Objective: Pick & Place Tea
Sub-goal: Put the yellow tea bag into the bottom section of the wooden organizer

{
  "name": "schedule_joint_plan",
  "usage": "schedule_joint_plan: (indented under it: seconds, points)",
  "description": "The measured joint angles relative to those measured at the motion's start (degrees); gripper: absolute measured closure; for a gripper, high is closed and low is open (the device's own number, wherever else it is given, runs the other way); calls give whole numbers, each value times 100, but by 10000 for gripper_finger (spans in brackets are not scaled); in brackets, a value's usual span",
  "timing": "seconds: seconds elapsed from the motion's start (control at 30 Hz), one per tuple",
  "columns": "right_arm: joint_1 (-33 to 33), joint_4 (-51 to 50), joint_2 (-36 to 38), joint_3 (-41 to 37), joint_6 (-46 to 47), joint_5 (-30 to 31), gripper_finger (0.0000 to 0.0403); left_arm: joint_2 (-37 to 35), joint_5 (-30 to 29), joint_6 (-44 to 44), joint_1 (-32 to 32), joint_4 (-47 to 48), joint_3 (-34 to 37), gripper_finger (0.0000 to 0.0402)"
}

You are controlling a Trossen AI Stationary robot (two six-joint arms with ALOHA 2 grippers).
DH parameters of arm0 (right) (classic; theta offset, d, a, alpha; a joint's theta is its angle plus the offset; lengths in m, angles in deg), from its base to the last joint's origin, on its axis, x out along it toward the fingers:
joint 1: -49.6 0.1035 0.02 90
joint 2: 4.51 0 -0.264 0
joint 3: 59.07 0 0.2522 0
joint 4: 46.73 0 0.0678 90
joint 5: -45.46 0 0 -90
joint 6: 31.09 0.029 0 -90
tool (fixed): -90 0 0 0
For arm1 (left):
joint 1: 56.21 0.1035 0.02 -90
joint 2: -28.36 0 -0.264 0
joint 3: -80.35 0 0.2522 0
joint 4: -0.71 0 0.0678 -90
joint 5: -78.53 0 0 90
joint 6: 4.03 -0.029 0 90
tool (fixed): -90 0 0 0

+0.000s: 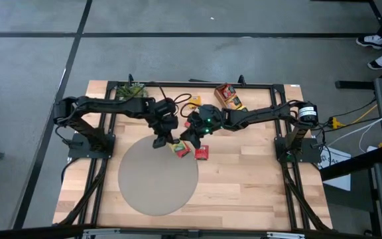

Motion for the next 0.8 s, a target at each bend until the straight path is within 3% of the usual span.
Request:
schedule_joint_plan:
  seconds: [0.47,0.7,0.8]
  points:
    - [0,-168,2,0,7,2,312,-140,111,236,205,-547,0,399]
    - [0,-148,2,0,8,0,390,-140,121,241,203,-551,0,399]
    - [0,-148,2,0,56,-43,394,-140,122,243,203,-552,0,399]
